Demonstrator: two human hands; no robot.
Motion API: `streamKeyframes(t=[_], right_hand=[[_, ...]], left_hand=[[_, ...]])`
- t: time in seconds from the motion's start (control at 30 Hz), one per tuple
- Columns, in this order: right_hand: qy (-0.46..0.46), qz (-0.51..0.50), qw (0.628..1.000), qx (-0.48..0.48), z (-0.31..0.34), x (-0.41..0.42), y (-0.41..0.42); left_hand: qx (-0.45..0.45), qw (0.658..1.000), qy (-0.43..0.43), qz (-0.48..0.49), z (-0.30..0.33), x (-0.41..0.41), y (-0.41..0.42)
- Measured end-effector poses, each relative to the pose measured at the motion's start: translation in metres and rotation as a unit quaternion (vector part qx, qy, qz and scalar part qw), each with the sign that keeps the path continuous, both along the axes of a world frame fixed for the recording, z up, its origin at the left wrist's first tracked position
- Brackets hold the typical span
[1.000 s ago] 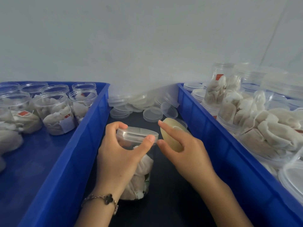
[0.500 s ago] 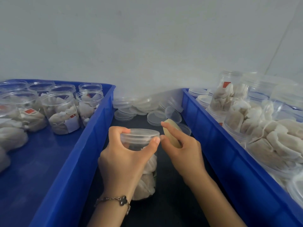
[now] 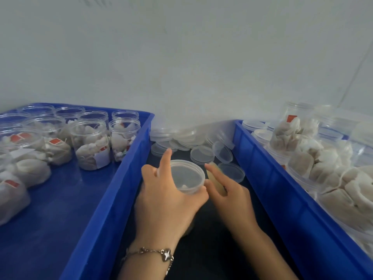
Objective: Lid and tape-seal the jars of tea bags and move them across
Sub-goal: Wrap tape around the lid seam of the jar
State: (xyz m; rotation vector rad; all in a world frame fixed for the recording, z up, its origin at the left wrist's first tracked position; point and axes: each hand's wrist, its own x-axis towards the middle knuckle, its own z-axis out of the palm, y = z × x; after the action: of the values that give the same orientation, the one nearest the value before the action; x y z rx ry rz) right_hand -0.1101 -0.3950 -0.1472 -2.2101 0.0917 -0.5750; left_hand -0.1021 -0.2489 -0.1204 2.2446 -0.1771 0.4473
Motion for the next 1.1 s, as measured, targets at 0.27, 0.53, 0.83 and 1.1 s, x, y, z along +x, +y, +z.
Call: streamKeyframes(t=[0.27, 0.53, 0.83, 1.1], right_hand=[[-0.018, -0.001, 0.995, -0.102, 0.0, -0.006, -0.012], [-0.024, -0.032, 0.977, -0.208, 0.016, 0.014, -0.015], [0.031, -0.011, 0.987, -0.16, 0.022, 0.041, -0.015], [0.085, -0.066, 0.98, -0.167, 0.022, 0.072, -0.038]], left_hand=[[0.319, 0.931, 0.15, -0.092, 0.046, 0.038, -0.019], [0.298, 0.95, 0.065, -0.065, 0.028, 0.036, -0.024], [0.294, 0.951, 0.084, -0.037, 0.028, 0.036, -0.028], [0.283, 0.947, 0.081, -0.125, 0.034, 0.009, -0.03]])
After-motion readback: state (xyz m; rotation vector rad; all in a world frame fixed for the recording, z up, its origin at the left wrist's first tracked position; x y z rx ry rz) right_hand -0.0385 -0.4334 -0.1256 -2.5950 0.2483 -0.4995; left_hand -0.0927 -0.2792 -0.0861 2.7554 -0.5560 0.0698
